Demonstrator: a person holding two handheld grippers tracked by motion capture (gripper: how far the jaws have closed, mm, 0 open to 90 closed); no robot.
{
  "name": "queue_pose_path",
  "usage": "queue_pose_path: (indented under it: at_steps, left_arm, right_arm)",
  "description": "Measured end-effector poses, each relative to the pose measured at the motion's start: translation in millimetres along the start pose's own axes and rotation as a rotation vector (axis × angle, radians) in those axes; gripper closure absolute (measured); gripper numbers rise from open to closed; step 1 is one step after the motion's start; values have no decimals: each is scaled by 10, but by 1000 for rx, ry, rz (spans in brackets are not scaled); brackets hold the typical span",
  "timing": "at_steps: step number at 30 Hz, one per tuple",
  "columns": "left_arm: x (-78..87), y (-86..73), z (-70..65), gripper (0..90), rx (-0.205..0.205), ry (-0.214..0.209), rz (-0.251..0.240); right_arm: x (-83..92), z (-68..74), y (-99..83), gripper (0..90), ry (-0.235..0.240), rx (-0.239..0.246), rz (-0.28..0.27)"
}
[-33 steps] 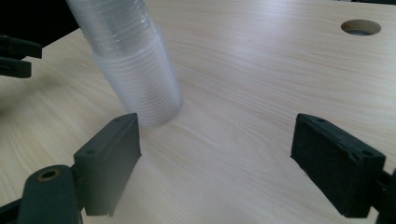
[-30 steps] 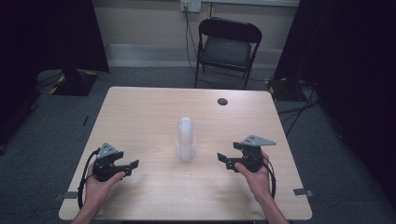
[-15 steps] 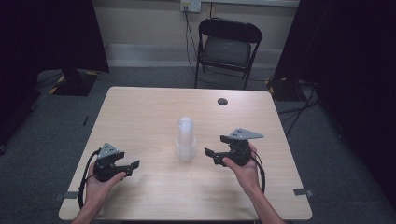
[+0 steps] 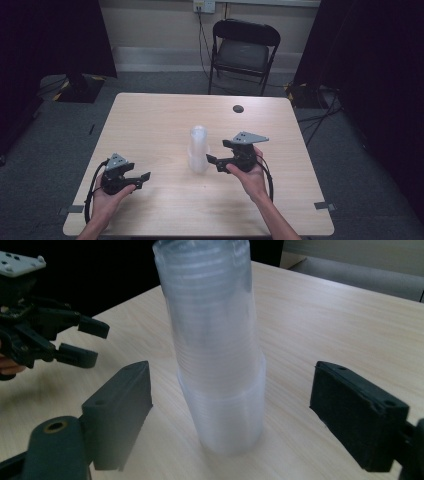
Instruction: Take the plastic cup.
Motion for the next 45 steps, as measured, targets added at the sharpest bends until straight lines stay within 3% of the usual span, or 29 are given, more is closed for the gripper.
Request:
queue_pose_path:
  at_steps: [15, 28, 45]
  left_arm:
    - [-11, -12, -3, 243, -4, -3, 12]
    - [-12, -13, 8, 244, -5, 1, 12]
    - [-15, -19, 16, 245, -1, 4, 14]
  right_arm:
    - [-292, 118, 209, 142, 30, 29, -17]
    - [-492, 100, 276, 145, 37, 39, -24]
    - [-626, 96, 234, 306, 28, 76, -23]
Point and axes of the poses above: each handheld gripper's, and its own axes: x roughly backward along the jaws, y roughly out of its top, z roughly to its left, the point moved 10 cm from there along -x, roughly forward along the jaws, and after that the axes turned 3 degrees about -y, right-handed, at the moved point
